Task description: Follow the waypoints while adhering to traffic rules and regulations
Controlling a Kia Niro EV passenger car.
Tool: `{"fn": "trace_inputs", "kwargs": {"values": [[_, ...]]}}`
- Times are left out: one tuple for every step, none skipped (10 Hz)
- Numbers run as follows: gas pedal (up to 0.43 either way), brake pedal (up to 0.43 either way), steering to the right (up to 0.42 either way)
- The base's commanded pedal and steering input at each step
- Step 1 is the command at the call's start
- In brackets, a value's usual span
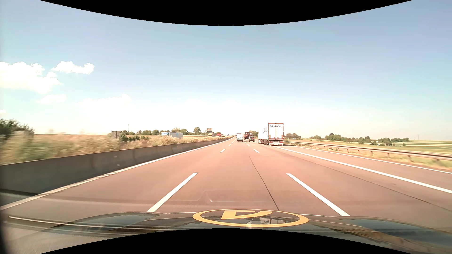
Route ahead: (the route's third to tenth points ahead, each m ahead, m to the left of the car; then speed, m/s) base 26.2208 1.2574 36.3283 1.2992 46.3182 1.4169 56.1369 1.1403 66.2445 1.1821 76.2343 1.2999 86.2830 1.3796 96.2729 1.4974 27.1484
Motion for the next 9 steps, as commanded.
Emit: {"fn": "trace_inputs", "kwargs": {"values": [[0.299, 0.0, -0.001], [0.299, 0.0, -0.002], [0.299, 0.0, -0.002], [0.299, 0.0, -0.002], [0.299, 0.0, -0.002], [0.299, 0.0, -0.002], [0.299, 0.0, -0.002], [0.299, 0.0, -0.002], [0.299, 0.0, -0.002]]}}
